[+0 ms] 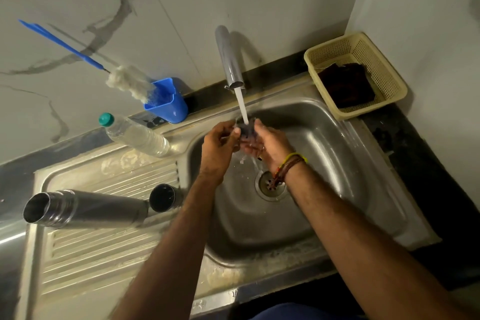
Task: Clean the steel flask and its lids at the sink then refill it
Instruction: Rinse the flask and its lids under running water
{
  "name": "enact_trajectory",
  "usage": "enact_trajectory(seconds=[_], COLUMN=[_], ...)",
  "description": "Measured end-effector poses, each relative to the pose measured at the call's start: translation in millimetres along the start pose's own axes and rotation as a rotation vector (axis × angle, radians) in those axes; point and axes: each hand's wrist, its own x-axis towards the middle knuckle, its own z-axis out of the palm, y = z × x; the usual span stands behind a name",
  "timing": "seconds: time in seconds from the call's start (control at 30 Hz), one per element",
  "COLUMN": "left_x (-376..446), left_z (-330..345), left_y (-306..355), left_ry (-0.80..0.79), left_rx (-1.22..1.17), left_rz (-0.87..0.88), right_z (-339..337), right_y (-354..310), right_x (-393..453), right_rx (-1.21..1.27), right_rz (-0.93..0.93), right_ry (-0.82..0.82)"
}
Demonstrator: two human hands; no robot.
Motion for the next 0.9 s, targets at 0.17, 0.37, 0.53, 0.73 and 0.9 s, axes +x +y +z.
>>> enact_trajectory(seconds=[0.17, 0.37, 0.53, 0.73, 0.9], left_x=[-2, 1, -3, -16, -7], left_z=[8, 6, 4, 20, 10], left_y=[12, 8, 1, 0, 3], left_ry=[-0.029, 0.017, 0.052, 0.073, 0.04], left_rx=[0.032, -0.06, 0.027, 0.027, -0.027], left_rz=[0.103, 0.007, 0.058, 0.014, 0.011], right_z=[-2, 2, -2, -1, -4], right_y=[0, -2, 12, 9, 3], right_x=[-8, -6, 1, 7, 7], right_rx=[0.151, 0.217, 0.202, 0.069, 0.093], right_rz=[0.183, 0.153, 0.248, 0.249, 0.182], right_ry=[-0.057, -0.073, 0.006, 0.129, 0.073])
